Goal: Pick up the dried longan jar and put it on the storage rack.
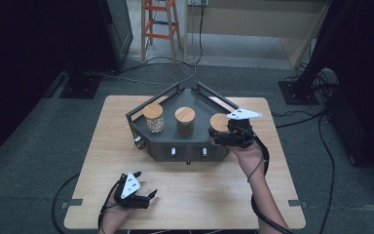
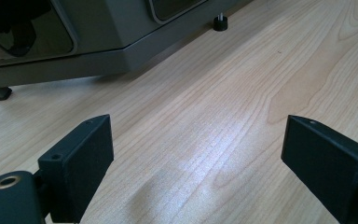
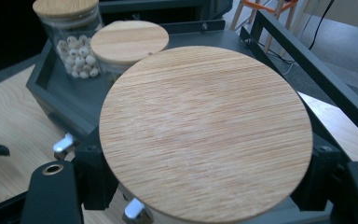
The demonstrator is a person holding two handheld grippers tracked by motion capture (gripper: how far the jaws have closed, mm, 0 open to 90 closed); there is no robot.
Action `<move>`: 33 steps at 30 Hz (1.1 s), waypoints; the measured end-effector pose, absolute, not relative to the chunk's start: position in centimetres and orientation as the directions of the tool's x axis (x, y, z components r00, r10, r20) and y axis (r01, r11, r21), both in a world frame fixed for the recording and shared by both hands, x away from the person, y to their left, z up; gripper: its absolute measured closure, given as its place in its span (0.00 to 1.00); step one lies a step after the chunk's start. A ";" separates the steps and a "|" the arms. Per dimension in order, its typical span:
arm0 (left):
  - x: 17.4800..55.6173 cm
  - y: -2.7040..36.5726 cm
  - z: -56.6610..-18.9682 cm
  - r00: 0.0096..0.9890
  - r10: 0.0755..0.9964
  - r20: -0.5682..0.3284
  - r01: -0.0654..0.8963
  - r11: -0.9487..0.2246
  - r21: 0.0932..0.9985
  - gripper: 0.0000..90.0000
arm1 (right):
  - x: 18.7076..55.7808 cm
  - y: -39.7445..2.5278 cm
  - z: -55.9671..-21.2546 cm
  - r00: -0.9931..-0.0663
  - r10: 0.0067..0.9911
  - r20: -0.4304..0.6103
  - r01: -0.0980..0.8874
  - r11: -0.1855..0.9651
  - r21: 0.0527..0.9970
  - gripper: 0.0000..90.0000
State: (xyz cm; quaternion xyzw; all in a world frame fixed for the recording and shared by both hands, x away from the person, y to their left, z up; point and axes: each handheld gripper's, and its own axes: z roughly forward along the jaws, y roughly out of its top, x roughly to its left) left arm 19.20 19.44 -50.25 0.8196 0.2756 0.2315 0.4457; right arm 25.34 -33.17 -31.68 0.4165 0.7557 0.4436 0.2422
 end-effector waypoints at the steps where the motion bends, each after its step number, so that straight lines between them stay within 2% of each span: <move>1: 19.2 19.4 -50.2 0.742 0.657 0.132 0.247 -0.451 0.858 0.10 | 25.4 -33.1 -31.7 -0.535 0.845 0.003 0.414 0.259 0.873 0.28; 13: 19.1 19.6 -50.3 0.744 0.655 0.129 0.245 -0.448 0.860 0.10 | 26.7 -33.0 -32.7 -0.512 0.858 0.040 0.438 0.220 0.872 0.28; 23: 19.1 19.6 -50.3 0.743 0.656 0.128 0.245 -0.446 0.861 0.10 | 27.7 -32.7 -32.7 -0.489 0.872 0.021 0.445 0.228 0.866 0.28; 33: 19.1 19.4 -50.2 0.745 0.653 0.137 0.244 -0.457 0.855 0.10 | 28.9 -33.2 -33.1 -0.458 0.886 0.075 0.465 0.168 0.869 0.28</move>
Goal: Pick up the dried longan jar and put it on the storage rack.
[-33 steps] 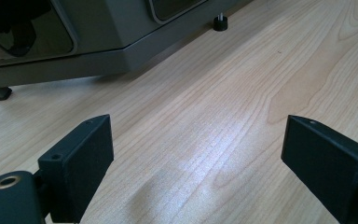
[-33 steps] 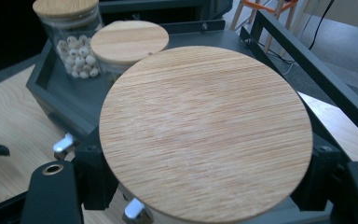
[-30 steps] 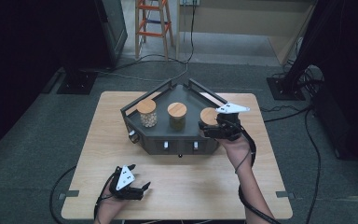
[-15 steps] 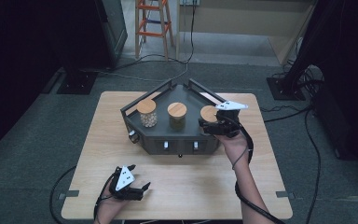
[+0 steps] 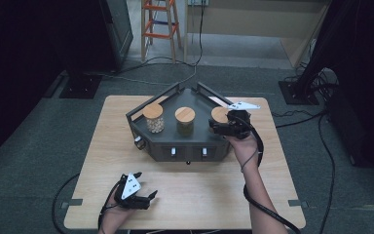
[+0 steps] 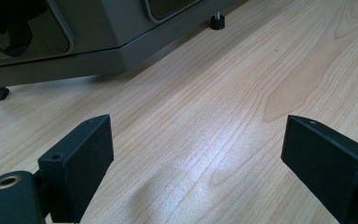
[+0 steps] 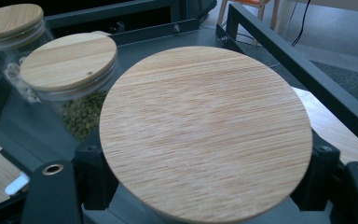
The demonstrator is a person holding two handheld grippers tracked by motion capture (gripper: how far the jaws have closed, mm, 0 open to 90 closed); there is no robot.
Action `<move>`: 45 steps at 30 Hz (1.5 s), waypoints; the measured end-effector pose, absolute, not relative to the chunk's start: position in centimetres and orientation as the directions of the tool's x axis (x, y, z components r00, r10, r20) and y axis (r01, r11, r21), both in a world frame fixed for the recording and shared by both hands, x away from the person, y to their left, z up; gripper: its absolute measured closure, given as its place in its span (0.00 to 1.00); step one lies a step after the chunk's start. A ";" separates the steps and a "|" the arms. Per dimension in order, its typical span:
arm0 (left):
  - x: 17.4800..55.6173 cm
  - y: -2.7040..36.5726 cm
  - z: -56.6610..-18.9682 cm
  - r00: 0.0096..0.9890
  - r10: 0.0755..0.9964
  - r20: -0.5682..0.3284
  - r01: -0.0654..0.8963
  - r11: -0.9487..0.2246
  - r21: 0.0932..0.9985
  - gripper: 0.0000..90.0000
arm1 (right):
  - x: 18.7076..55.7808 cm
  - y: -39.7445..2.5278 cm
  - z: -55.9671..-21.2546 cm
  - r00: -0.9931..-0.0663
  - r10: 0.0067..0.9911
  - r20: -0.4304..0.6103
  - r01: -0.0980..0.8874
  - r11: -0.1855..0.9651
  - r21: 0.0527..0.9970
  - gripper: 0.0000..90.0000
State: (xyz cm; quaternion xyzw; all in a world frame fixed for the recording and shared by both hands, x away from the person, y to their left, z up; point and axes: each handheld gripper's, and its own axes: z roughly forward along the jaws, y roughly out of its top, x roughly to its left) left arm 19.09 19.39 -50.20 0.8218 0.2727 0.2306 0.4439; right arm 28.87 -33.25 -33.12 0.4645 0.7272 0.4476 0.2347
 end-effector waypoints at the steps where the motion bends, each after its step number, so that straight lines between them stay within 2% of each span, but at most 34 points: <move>1: 19.1 19.4 -50.2 0.745 0.652 0.138 0.243 -0.458 0.855 0.10 | 29.0 -33.2 -33.1 -0.453 0.888 0.074 0.469 0.167 0.867 0.28; 17: 19.1 19.3 -50.2 0.747 0.649 0.142 0.241 -0.464 0.853 0.10 | 30.7 -31.9 -33.0 -0.443 0.896 0.037 0.501 0.213 0.839 0.28; 34: 19.1 19.3 -50.1 0.751 0.644 0.146 0.238 -0.471 0.849 0.10 | 30.8 -31.5 -33.5 -0.421 0.907 -0.012 0.500 0.243 0.831 0.28; 45: 19.2 19.3 -50.1 0.751 0.644 0.144 0.242 -0.472 0.848 0.10 | 30.9 -32.0 -34.0 -0.415 0.910 0.015 0.498 0.213 0.841 0.28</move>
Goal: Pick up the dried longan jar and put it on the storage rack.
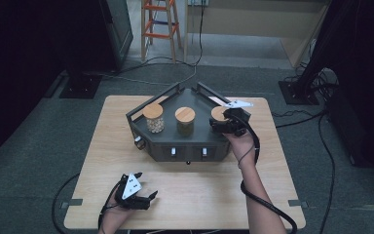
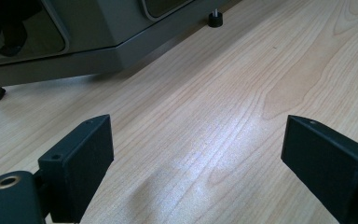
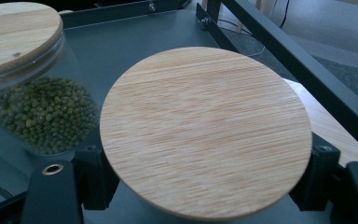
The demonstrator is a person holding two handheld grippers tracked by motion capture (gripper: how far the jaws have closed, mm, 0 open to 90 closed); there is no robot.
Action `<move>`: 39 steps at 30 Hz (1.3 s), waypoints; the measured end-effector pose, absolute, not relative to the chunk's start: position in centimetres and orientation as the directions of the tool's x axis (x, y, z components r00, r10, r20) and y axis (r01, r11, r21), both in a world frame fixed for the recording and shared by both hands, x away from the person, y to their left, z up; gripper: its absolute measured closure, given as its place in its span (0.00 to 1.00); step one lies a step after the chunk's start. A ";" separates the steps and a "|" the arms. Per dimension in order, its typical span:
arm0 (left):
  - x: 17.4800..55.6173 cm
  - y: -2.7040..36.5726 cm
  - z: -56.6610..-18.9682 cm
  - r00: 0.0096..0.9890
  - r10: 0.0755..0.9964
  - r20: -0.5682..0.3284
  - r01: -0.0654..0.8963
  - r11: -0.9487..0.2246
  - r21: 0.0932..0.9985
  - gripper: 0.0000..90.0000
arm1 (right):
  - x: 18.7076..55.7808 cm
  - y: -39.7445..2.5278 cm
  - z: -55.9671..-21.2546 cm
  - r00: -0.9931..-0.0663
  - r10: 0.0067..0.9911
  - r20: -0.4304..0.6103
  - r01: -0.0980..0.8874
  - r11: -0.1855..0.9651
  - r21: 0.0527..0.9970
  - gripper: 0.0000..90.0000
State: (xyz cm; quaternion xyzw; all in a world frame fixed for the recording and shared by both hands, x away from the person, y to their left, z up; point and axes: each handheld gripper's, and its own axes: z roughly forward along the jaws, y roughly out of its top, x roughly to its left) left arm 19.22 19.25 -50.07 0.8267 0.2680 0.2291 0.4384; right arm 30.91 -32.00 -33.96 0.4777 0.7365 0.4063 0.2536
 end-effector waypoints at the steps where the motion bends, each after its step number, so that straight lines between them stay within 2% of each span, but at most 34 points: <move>1: 19.2 19.2 -50.1 0.751 0.644 0.145 0.241 -0.473 0.848 0.10 | 30.9 -32.1 -34.0 -0.415 0.910 0.018 0.498 0.210 0.842 0.28; 20: 19.3 19.2 -50.0 0.751 0.644 0.144 0.246 -0.476 0.845 0.10 | 31.0 -32.1 -33.8 -0.412 0.911 0.029 0.510 0.204 0.836 0.28; 29: 19.3 19.2 -50.0 0.750 0.646 0.140 0.249 -0.473 0.845 0.10 | 30.8 -32.8 -33.3 -0.431 0.902 0.037 0.513 0.211 0.832 0.20; 39: 19.3 19.0 -49.9 0.751 0.643 0.148 0.247 -0.482 0.841 0.10 | 30.2 -33.8 -33.5 -0.433 0.898 0.082 0.518 0.173 0.838 0.18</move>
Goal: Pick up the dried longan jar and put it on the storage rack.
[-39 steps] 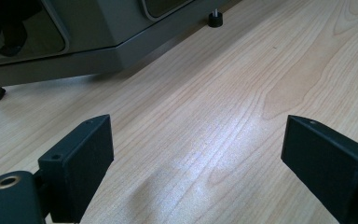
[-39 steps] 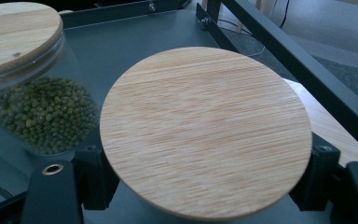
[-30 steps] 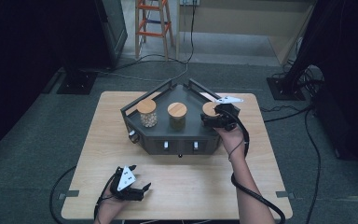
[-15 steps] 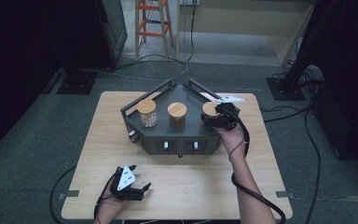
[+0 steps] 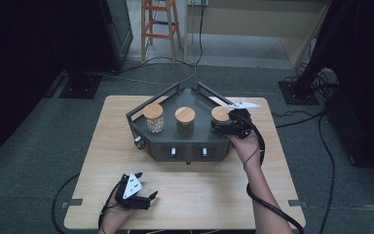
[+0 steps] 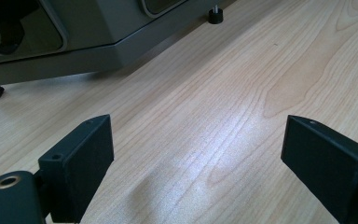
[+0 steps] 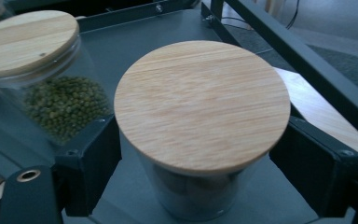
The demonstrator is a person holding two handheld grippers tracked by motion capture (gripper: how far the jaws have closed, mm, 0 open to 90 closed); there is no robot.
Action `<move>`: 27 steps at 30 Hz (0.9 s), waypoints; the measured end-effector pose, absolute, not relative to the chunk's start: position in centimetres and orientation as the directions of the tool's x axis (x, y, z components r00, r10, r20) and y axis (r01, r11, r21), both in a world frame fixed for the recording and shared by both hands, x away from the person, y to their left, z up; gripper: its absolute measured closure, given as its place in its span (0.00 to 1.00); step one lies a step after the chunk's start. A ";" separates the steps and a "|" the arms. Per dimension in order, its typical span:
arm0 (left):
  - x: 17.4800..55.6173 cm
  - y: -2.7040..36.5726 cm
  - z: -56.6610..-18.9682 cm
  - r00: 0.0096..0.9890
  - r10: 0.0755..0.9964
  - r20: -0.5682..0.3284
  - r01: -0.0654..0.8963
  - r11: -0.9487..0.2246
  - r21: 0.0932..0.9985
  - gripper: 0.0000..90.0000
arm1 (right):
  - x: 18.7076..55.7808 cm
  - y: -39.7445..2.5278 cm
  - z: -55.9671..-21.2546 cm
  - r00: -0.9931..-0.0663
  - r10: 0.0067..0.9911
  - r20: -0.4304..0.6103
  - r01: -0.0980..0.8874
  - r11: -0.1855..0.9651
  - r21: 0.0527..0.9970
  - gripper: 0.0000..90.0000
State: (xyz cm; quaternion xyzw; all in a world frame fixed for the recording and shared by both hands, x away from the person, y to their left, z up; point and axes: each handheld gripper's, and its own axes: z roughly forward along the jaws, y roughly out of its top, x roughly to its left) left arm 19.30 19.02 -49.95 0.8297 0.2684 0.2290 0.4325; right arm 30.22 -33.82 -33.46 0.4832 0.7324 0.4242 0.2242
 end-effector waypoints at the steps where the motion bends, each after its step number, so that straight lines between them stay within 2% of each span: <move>1: 19.3 19.0 -49.9 0.751 0.644 0.148 0.247 -0.482 0.841 0.10 | 30.2 -33.9 -33.5 -0.436 0.896 0.086 0.520 0.172 0.837 0.18; 14: 19.3 19.0 -50.0 0.750 0.646 0.144 0.249 -0.477 0.843 0.10 | 29.1 -34.3 -33.6 -0.457 0.886 0.079 0.520 0.194 0.832 0.18; 27: 19.3 19.0 -50.0 0.749 0.647 0.144 0.251 -0.477 0.842 0.10 | 26.7 -35.3 -34.1 -0.467 0.879 0.098 0.494 0.167 0.853 0.17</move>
